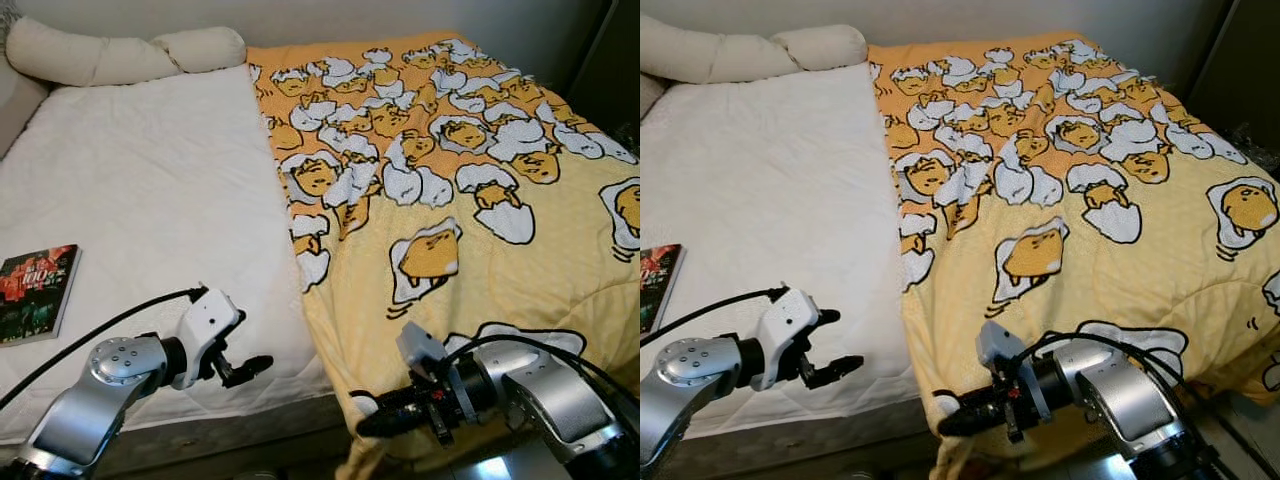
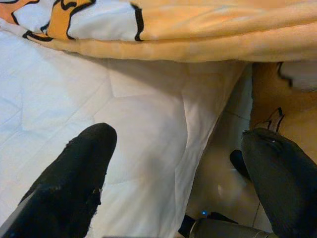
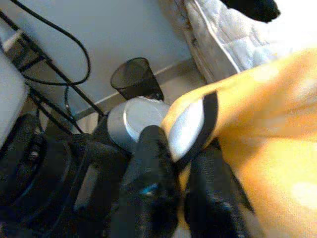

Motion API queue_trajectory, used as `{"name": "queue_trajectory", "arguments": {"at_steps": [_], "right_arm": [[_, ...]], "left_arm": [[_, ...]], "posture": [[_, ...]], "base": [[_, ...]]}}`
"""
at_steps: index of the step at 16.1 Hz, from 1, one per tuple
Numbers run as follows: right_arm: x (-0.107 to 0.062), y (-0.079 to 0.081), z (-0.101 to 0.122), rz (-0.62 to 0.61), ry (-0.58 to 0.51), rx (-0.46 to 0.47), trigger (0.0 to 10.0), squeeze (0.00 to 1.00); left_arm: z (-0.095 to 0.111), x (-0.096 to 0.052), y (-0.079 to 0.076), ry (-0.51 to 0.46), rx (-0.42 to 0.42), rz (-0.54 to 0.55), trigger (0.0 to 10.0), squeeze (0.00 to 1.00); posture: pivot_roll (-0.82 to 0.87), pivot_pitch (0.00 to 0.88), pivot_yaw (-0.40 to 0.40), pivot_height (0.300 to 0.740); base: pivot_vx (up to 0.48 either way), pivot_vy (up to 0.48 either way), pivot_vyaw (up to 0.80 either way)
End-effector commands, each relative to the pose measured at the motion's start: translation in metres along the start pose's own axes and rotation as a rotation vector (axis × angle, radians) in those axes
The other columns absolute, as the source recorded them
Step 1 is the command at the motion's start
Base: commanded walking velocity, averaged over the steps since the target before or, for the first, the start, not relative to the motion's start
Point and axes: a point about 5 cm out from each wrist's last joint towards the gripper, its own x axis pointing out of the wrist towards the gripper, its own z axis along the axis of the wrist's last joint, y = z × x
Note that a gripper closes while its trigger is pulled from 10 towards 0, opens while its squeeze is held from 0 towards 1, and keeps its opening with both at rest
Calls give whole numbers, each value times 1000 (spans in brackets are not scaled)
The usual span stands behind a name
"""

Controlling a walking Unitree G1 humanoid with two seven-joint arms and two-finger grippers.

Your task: Clean up the room

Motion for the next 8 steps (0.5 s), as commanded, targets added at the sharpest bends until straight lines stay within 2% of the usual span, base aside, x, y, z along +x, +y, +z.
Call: {"name": "queue_trajectory", "arguments": {"at_steps": [1, 2, 3, 6, 8], "right_arm": [[0, 0, 7, -13, 0, -40, 10000, 1000], [-1, -7, 9, -86, -20, -72, 10000, 820], [-4, -9, 11, -120, -30, -79, 10000, 0], [-15, -11, 16, -186, -62, -62, 10000, 0], [-25, -20, 23, -335, -134, -99, 10000, 0]], "left_arm": [[2, 1, 2, -2, 17, 3, 10000, 0], [2, 4, 2, -9, 9, 15, 10000, 0], [2, 8, 0, -22, -3, 10, 10000, 0], [5, 13, -7, -66, -7, -55, 10000, 0], [7, 14, -12, -89, -1, -106, 10000, 0]], "posture": [[121, 0, 65, 740], [115, 0, 66, 740], [110, 0, 67, 740], [97, 0, 59, 740], [93, 0, 52, 740]], "base": [[0, 0, 0], [0, 0, 0], [0, 0, 0], [0, 0, 0], [0, 0, 0]]}}
